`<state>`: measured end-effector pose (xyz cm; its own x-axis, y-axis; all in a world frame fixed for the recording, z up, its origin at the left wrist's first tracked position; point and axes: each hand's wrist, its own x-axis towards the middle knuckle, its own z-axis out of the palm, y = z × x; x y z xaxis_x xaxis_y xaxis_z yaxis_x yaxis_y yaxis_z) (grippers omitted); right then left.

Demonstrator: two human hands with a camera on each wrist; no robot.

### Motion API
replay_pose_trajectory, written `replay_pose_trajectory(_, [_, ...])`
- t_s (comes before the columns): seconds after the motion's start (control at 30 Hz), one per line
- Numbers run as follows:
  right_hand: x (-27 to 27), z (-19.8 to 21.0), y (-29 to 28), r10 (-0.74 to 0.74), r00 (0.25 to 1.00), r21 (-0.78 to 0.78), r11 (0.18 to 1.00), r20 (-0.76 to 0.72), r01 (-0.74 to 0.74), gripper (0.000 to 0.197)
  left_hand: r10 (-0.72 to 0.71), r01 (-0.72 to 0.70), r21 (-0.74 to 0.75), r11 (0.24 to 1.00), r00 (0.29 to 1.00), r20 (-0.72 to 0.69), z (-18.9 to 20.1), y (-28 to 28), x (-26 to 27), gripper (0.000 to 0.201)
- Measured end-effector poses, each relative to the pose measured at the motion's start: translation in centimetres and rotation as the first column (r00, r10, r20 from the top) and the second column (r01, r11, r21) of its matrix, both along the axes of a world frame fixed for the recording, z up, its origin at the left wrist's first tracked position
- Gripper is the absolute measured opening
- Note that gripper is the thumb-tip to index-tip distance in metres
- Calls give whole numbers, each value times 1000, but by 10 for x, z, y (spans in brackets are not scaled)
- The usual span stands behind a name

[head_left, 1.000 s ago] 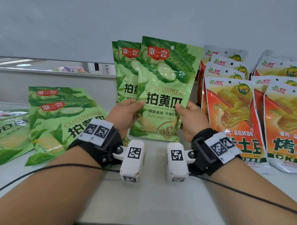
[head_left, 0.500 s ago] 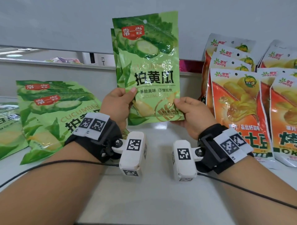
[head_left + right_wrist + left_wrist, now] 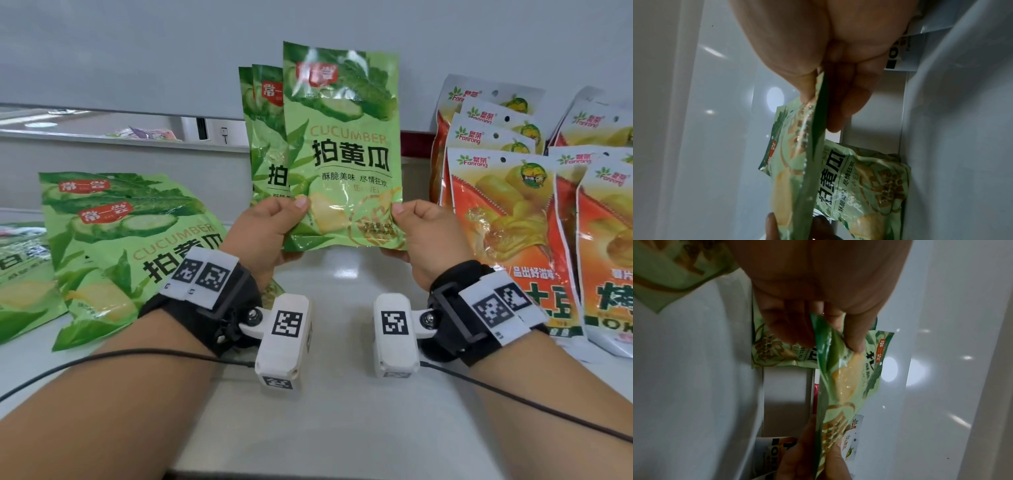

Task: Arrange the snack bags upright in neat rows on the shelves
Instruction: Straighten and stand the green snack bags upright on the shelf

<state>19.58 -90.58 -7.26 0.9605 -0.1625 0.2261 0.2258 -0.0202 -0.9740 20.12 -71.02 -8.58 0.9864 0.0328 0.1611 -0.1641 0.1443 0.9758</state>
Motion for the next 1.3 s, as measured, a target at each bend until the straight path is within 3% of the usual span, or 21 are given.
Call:
replay_pose_trajectory(0.1, [-1, -1, 2, -4, 1000, -1, 1000, 22, 5, 25, 44, -42, -66, 997, 999, 31, 2, -2, 0, 25])
replay_pose_trajectory(0.2, [0, -1, 3, -55, 993, -109, 992, 100, 66, 24, 54, -47, -143, 989, 997, 50, 3, -3, -1, 24])
replay_pose_trajectory(0.4, [4, -2, 3, -87, 980, -181, 976, 177, 119, 22, 52, -47, -188, 981, 998, 21, 5, -7, -3, 26])
replay_pose_trajectory(0.57, [0, -2, 5, 65, 995, -47, 997, 70, -62, 15, 149, -142, -153, 978, 988, 36, 5, -6, -3, 27])
replay_pose_trajectory(0.67, [-4, -6, 8, 218, 976, -87, 972, -6, -218, 38, 190, -183, -107, 977, 980, 64, 3, -8, -2, 26])
replay_pose_trajectory(0.73, [-6, -6, 12, 247, 969, -119, 962, -6, -246, 45, 191, -186, -81, 979, 979, 65, 3, -8, -2, 26])
replay_pose_trajectory(0.9, [-4, -3, 10, 237, 972, -149, 961, 10, -233, 48, 178, -173, -70, 983, 981, 82, 6, -11, -6, 27])
replay_pose_trajectory(1.0, [-1, -4, 9, 234, 972, -73, 969, -23, -235, 52, 212, -209, -32, 977, 964, 158, 13, -11, -14, 24])
replay_pose_trajectory(1.1, [2, -3, 7, 80, 997, -94, 992, 5, -79, 67, 258, -258, -31, 966, 938, 231, 22, -10, -23, 18])
replay_pose_trajectory(1.2, [-6, 6, 9, 6, 995, -105, 994, 102, 4, 42, 303, -309, -25, 951, 906, 294, 28, -11, -26, 17])
replay_pose_trajectory(1.27, [-15, 12, 15, 137, 987, -96, 987, 84, -129, 29, 298, -306, -24, 952, 901, 316, 30, -13, -28, 16])
replay_pose_trajectory(1.3, [-21, 14, 19, 219, 973, -80, 974, 67, -213, 32, 277, -287, -20, 958, 904, 326, 31, -14, -30, 15])
